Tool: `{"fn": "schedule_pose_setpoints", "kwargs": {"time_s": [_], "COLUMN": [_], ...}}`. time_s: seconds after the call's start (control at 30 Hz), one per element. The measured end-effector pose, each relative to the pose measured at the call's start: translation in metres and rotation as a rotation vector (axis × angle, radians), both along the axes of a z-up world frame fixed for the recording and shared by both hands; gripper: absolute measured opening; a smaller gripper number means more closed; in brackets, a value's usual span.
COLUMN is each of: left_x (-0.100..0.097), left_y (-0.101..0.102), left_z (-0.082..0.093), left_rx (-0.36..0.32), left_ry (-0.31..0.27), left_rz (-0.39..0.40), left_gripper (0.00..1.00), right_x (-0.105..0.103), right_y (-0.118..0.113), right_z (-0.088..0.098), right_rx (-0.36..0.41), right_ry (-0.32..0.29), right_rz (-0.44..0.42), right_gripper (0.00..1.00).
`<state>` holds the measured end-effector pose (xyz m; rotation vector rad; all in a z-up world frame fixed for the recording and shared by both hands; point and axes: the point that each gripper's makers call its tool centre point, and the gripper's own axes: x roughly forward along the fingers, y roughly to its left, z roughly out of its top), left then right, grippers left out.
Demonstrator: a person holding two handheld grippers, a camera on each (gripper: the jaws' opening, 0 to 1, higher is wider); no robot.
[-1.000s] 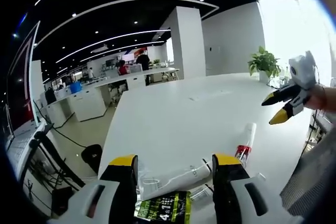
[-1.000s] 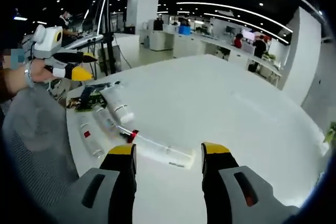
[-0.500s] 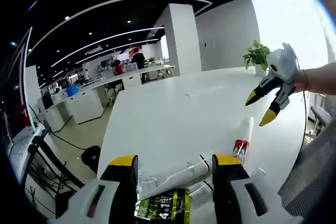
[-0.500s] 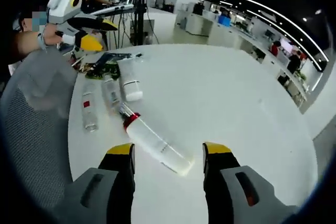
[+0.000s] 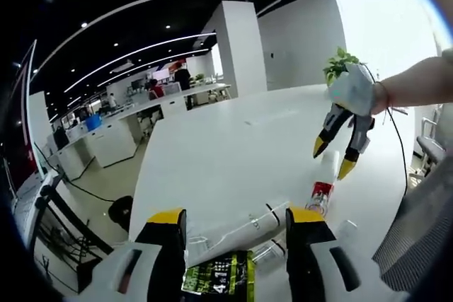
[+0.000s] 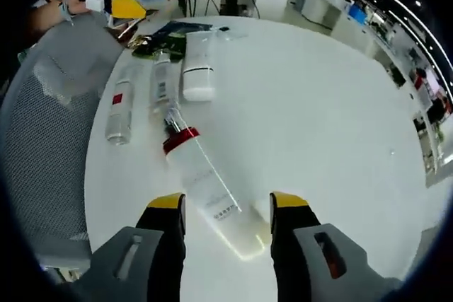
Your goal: Arrange the skincare products in the storage area until every visible bottle or jar stands upright without overlapping.
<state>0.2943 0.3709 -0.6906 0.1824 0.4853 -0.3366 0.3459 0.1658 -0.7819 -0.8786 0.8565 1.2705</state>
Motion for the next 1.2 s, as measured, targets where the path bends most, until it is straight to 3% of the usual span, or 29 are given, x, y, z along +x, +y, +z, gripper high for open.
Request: {"fn": "schedule_pose_setpoints", "kwargs": {"time_s": [0.17, 0.4, 0.57, 0.7, 1.03, 1.17, 1.2], "left_x": [0.0, -0.001, -0.002, -0.003, -0.003, -0.004, -0.004], "left_y": [-0.003, -0.004, -0.005, -0.006, -0.007, -0.008, -0.008], "left_z": [-0.001, -0.003, -0.003, -0.005, -0.007, -0.008, -0.009], "left_rx": [0.0, 0.005, 0.003, 0.005, 0.013, 0.021, 0.025], "left_ry": [0.005, 0.015, 0.016, 0.019, 0.028, 0.031, 0.033], "left_rz": [-0.014, -0.022, -0.024, -0.031, -0.038, -0.044, -0.043], "left_gripper": [0.59, 0.59, 0.59, 0.59, 0.58, 0.58, 0.58], "right_x": [-0.005, -0.013, -0.032, -0.038, -0.072, -0.072, -0.069], "right_y": [-0.003, -0.009, -0.012, -0.014, -0.032, -0.033, -0.033], "right_z": [-0.008, -0.011, -0.012, -0.012, -0.015, -0.024, -0.026], "right_rx": [-0.089, -0.185, -0.192, -0.21, -0.295, -0.325, -0.327], "right_ry": [0.049, 0.064, 0.088, 0.065, 0.15, 0.112, 0.073], "right_rz": [0.087, 0.155, 0.179, 0.215, 0.227, 0.25, 0.234], "right_gripper": [0.36, 0.3, 0.27, 0.27, 0.27, 0.28, 0.29]}}
